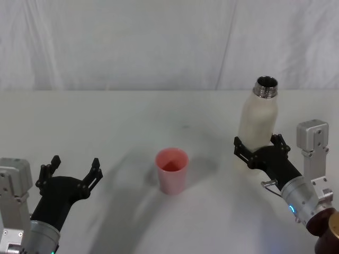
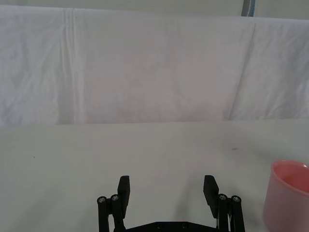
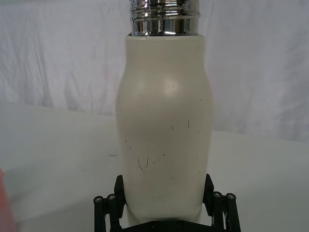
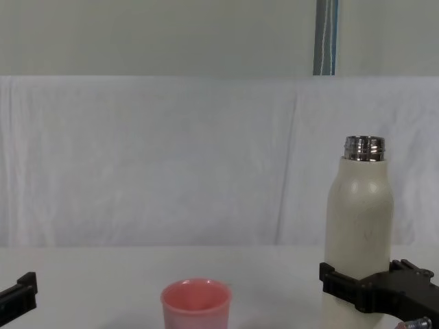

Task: Grasp the thermos with one hand and pour water into the cup lid.

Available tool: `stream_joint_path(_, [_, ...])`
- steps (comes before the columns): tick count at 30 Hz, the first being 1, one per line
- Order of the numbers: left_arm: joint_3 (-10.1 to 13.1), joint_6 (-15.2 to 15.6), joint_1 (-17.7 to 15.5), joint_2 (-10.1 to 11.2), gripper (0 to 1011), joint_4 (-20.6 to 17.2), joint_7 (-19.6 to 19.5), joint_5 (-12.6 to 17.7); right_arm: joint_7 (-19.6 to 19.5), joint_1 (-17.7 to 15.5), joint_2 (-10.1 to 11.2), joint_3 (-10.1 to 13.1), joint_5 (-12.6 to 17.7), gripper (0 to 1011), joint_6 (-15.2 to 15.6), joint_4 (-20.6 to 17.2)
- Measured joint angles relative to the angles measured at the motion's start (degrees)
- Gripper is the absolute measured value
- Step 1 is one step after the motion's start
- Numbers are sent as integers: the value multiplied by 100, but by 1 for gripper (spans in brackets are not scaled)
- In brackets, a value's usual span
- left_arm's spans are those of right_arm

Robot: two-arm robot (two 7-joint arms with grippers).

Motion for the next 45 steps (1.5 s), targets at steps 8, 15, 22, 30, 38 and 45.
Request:
stream_joint_path(8, [0, 0, 0, 0, 1001, 0, 0, 0, 0, -4, 4, 5, 0, 950, 2, -5])
stream_joint_path(15, [0, 0, 0, 0, 1001, 0, 0, 0, -1, -6, 6, 6, 0, 950, 4, -8])
stream_joint_path(22, [0, 0, 0, 0, 1001, 0, 0, 0, -3, -6, 6, 5, 0, 950, 4, -9])
stream_joint_path(30, [0, 0, 0, 0, 1001, 0, 0, 0, -7, -6, 6, 5, 0, 950, 5, -8])
stream_joint_path(38, [0, 0, 0, 0, 1001, 0, 0, 0, -2, 0, 8, 5, 6, 950, 0, -7])
stream_joint_path(45, [1, 0, 0, 0, 1001, 0, 0, 0, 63, 28, 59, 21, 45, 950, -28, -23])
